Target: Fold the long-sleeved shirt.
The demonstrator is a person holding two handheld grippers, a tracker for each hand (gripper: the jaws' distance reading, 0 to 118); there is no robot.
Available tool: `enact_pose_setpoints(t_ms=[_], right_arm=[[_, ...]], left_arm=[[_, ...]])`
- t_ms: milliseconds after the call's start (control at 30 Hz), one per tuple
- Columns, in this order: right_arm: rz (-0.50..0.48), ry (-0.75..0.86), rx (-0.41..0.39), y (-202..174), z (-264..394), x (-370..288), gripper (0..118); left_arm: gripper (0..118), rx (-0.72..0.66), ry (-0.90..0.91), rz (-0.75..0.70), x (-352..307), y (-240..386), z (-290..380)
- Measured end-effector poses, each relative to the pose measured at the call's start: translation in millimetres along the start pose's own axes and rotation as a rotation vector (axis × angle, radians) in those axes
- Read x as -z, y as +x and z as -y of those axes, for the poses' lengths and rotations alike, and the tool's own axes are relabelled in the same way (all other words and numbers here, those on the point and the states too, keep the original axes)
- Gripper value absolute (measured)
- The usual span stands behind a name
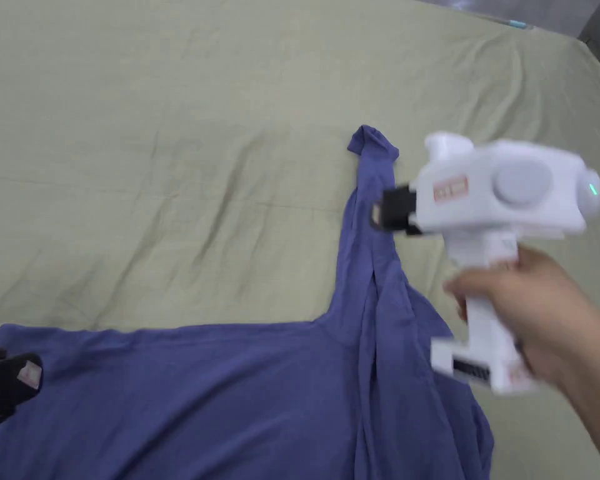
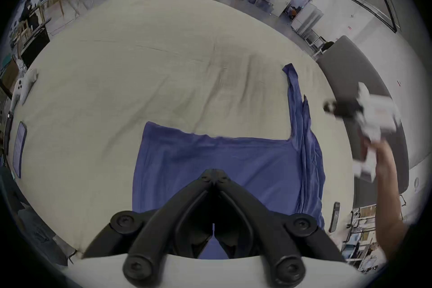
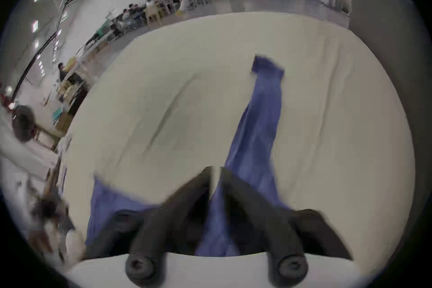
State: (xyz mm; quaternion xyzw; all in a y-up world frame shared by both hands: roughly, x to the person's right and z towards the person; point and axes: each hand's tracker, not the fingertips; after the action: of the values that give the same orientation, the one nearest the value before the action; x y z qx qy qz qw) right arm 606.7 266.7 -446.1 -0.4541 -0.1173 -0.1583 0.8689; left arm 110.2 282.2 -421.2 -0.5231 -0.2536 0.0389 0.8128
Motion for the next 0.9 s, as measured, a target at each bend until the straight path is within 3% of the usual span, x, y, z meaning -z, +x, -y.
enact_pose_setpoints(t_ms=[33,67,100,200,233,367,500,533,600,633,667,700,767,900], right_arm=[[0.05,-0.042,0.054,10.8,-30.2,30.7,118],[0.052,-0.095,0.119,23.5,-51.9,57.3,115],[0.029,-0.008,0.183,31.8,-76.3,83.2,111],[0.136,-0.161,0.311,56.0,-126.6,163.2,114],[0.17,-0.176,0.336,59.9,-106.8,122.5,114],[0.228,-0.193,0.305,66.2,-112.0,150.3,113],[0.193,-0.193,0.285,74.8,-125.9,179.3,105],[0.185,-0.206,0.242,74.7,-128.7,185.2,105],[0.355,-0.217,0.088,66.2,-132.0,184.3,65],[0.304,-0.108,0.054,50.6,-118.0,172.3,47],[0.327,-0.117,-0.009,41.6,-115.7,166.7,15],[0.394,-0.104,-0.066,37.2,-112.4,155.5,7],[0.209,-0.055,-0.033,45.6,-113.2,120.4,7],[0.15,0.063,-0.064,33.4,-93.5,33.9,7]], left_arm=[[0,0.001,0.001,0.0,-0.4,-0.5,-0.2],[0,0.0,0.002,-0.001,-0.3,-0.9,-0.4],[0,0.0,0.001,-0.002,0.6,-1.6,-0.5],[0,-0.008,-0.008,-0.005,10.0,-7.4,0.2],[0,-0.01,-0.022,-0.01,14.8,-9.5,1.3],[0,-0.02,-0.061,-0.016,27.3,-18.1,7.9],[0,-0.022,-0.086,-0.004,30.9,-20.4,15.2],[0,-0.027,-0.089,-0.005,31.2,-20.9,16.9],[0,-0.035,-0.099,-0.004,33.4,-22.5,18.1],[0,-0.038,-0.101,-0.003,33.8,-22.9,18.3],[0,-0.041,-0.1,-0.002,33.0,-21.9,18.6],[0,-0.044,-0.097,0.002,32.5,-21.4,18.6],[0,-0.04,-0.087,0.019,28.7,-17.9,18.7],[0,-0.031,-0.063,0.053,14.5,-7.6,23.6]])
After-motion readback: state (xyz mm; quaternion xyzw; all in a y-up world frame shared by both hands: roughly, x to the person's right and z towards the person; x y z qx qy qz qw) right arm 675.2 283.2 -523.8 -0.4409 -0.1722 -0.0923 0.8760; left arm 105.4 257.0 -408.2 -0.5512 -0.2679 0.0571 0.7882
